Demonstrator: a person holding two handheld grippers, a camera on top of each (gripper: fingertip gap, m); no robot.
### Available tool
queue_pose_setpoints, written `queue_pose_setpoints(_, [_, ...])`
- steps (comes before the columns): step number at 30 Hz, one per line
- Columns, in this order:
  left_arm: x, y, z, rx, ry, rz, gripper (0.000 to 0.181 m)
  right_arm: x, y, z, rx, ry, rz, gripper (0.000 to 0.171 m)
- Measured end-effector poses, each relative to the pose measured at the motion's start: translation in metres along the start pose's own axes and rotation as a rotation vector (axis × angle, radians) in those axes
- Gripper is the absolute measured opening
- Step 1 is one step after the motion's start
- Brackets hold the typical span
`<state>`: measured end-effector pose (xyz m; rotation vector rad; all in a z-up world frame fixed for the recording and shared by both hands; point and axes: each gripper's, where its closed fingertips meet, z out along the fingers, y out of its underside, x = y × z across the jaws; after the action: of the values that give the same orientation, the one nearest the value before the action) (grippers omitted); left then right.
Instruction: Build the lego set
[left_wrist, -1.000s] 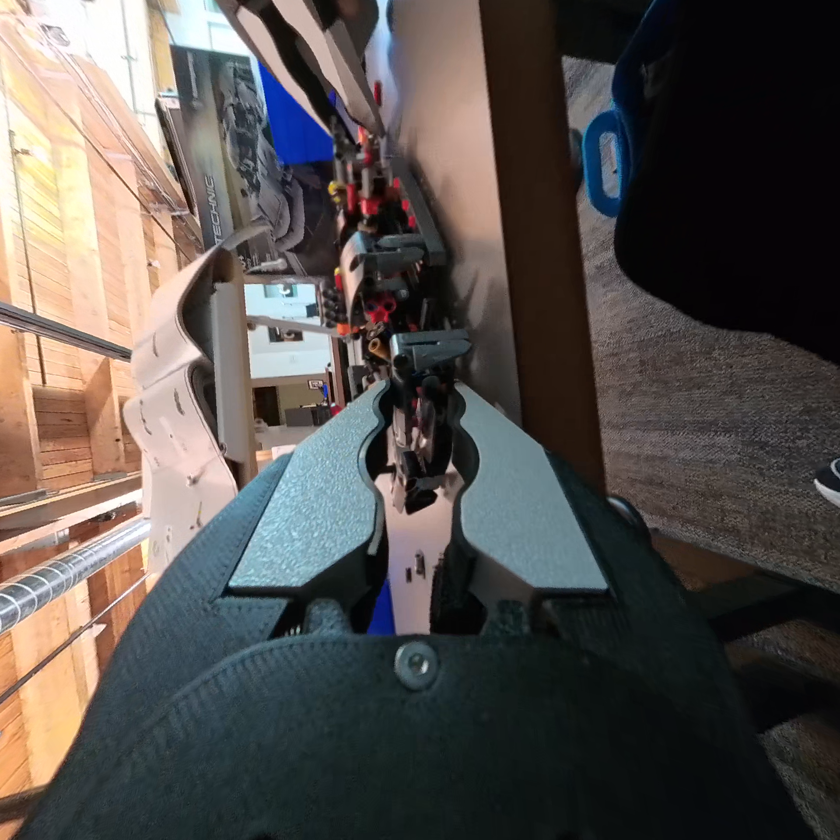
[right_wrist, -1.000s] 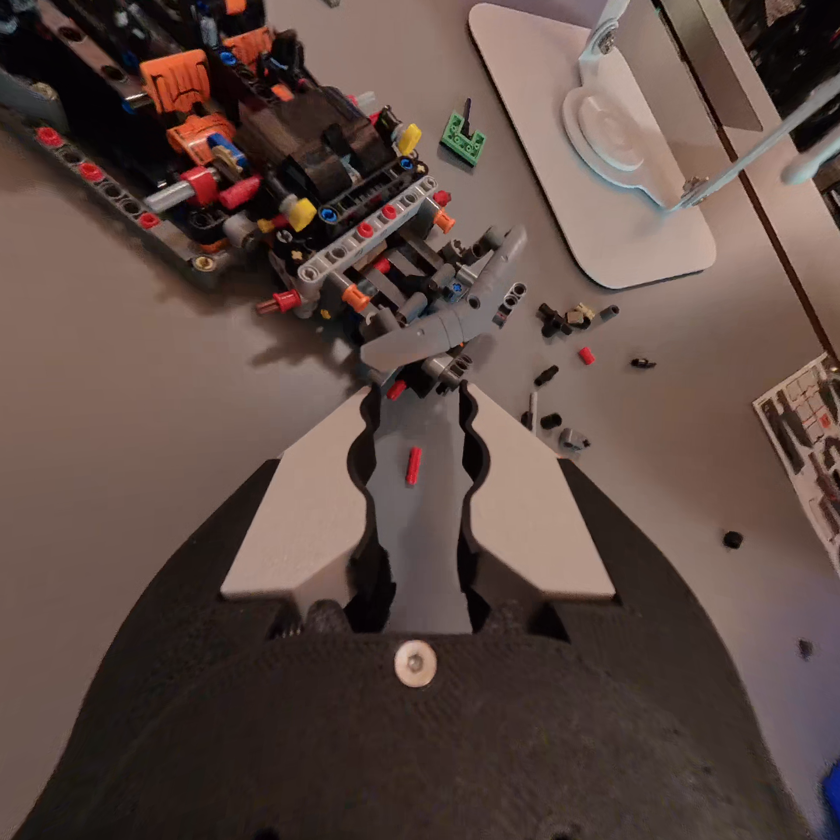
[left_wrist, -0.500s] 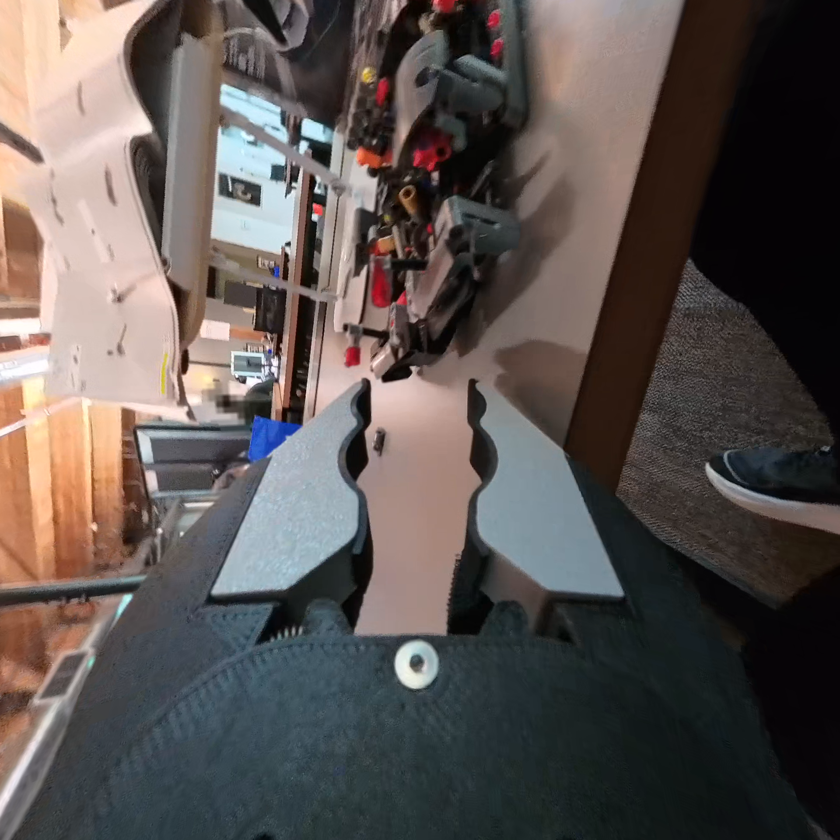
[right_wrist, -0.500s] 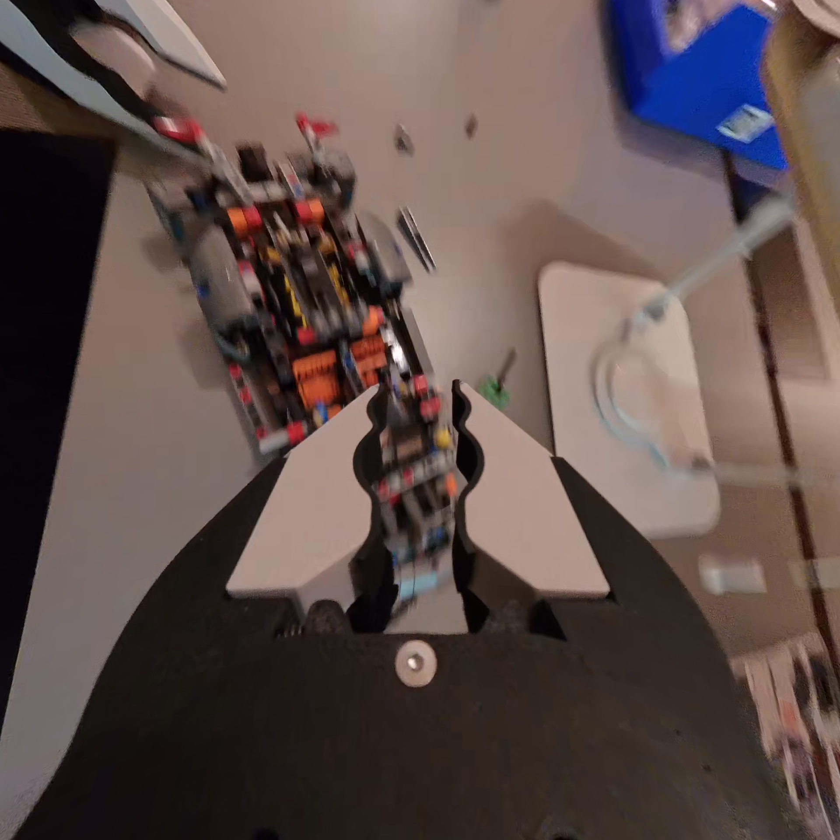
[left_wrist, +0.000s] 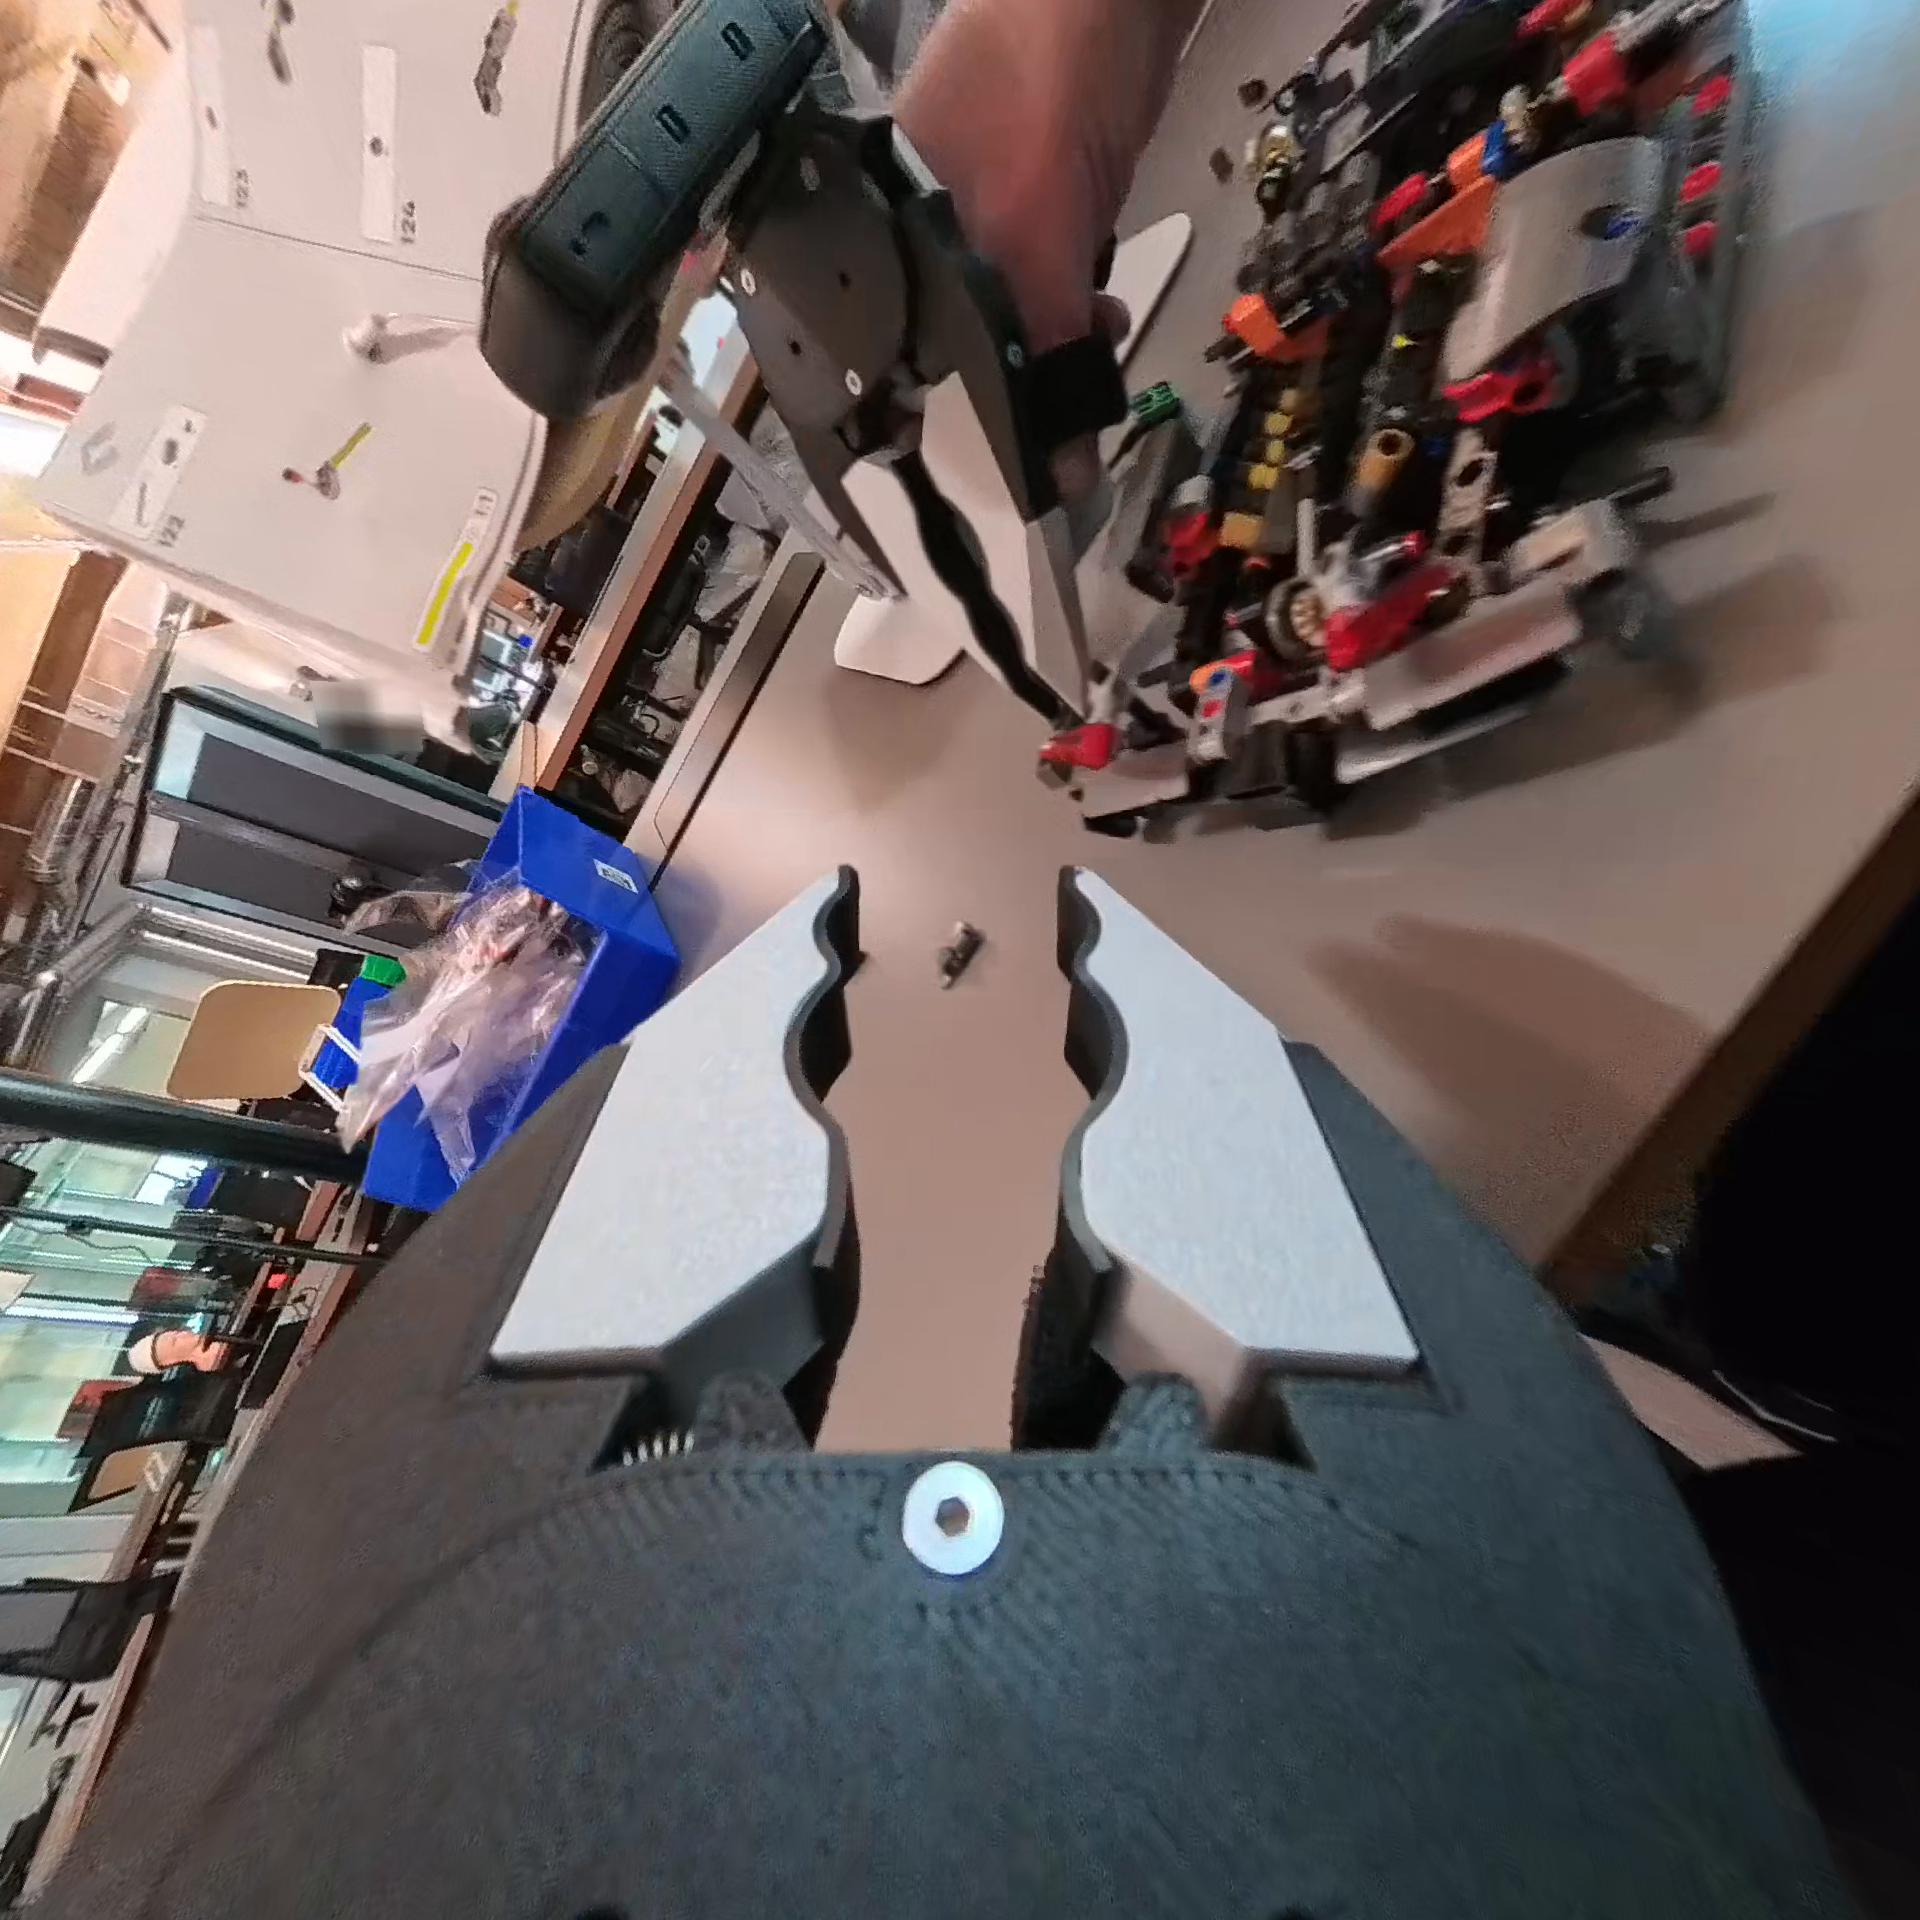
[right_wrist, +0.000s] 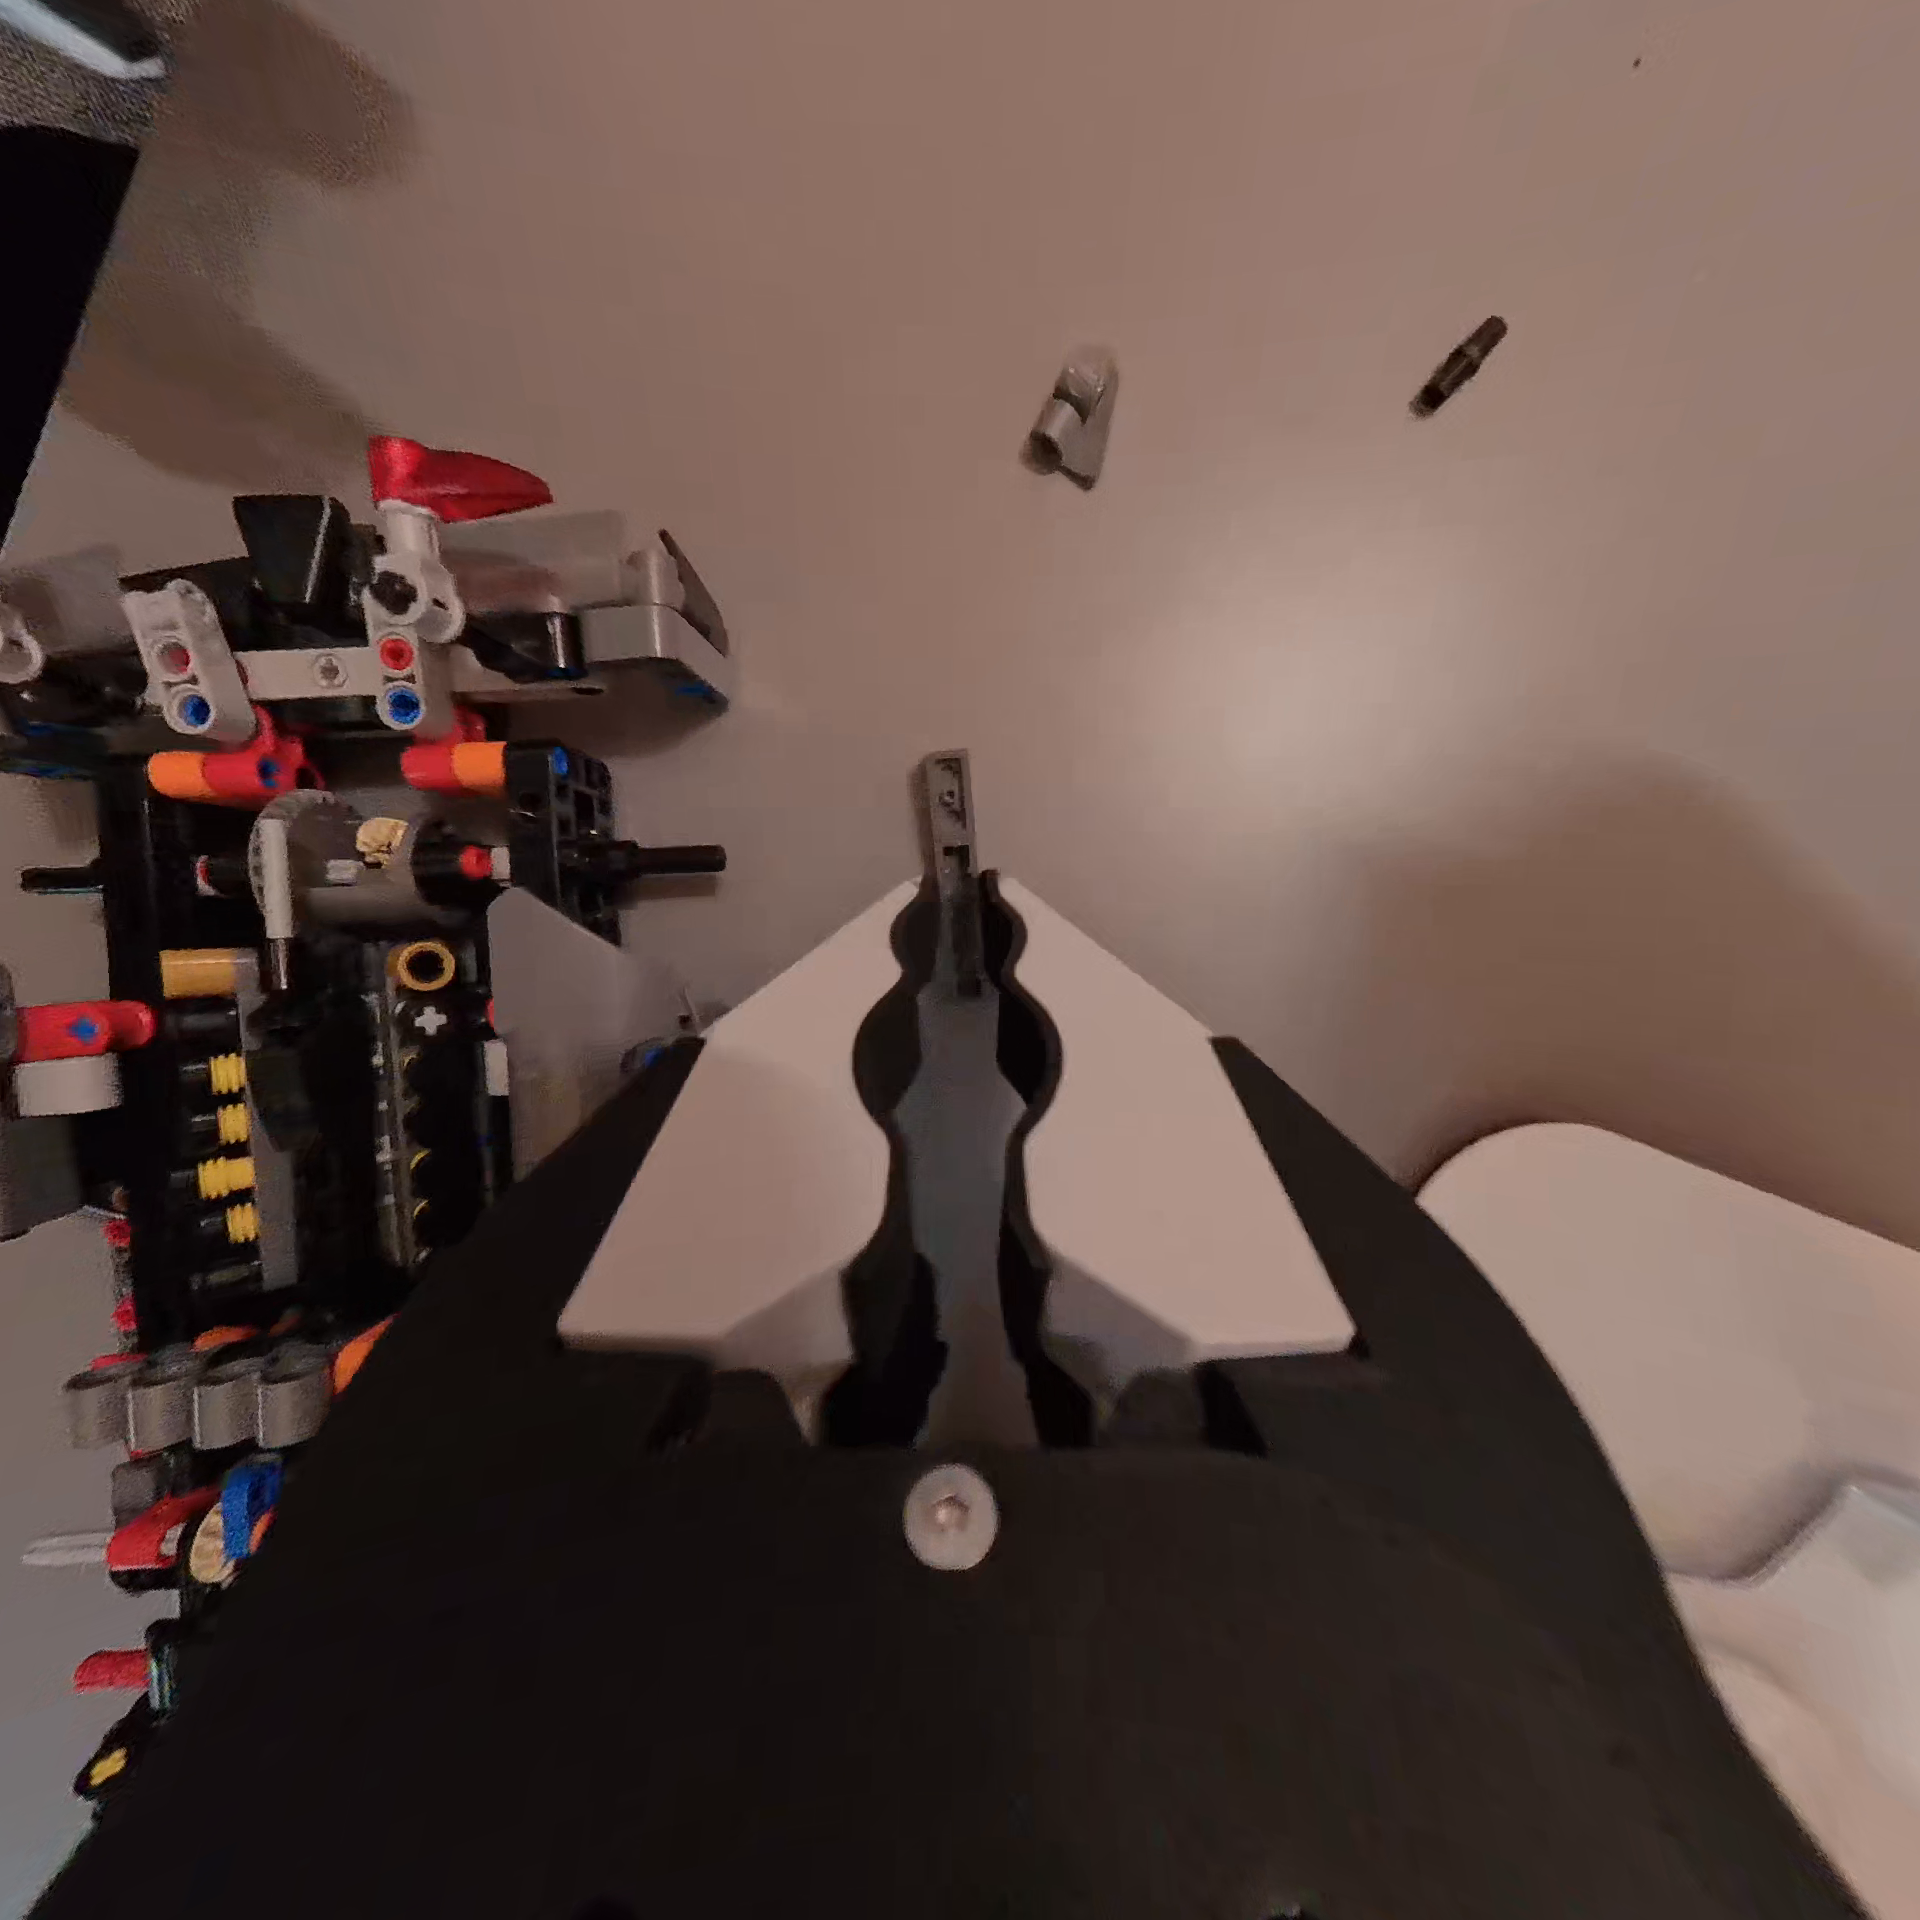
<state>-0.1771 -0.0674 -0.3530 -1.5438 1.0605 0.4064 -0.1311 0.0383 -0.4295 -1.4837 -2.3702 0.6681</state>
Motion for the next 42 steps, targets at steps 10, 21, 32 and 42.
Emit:
queue_pose_setpoints(10, [-0.030, -0.033, 0.043, 0.097, -0.102, 0.503, 0.034, -0.033, -0.058, -0.061, 0.367, -0.459, 0.336, 0.004])
queue_pose_setpoints(21, [-0.021, -0.063, 0.055, 0.178, -0.184, 0.794, 0.011, -0.068, -0.070, -0.083, 0.429, -0.776, 0.477, 0.004])
queue_pose_setpoints(32, [-0.023, -0.050, 0.075, -0.020, 0.102, 0.426, 0.007, -0.035, -0.059, -0.110, 0.580, -0.312, 0.387, 0.033])
queue_pose_setpoints(42, [0.002, -0.090, 0.070, -0.115, 0.541, -0.089, 0.008, -0.077, -0.051, -0.131, 0.233, 0.521, -0.308, 0.016])
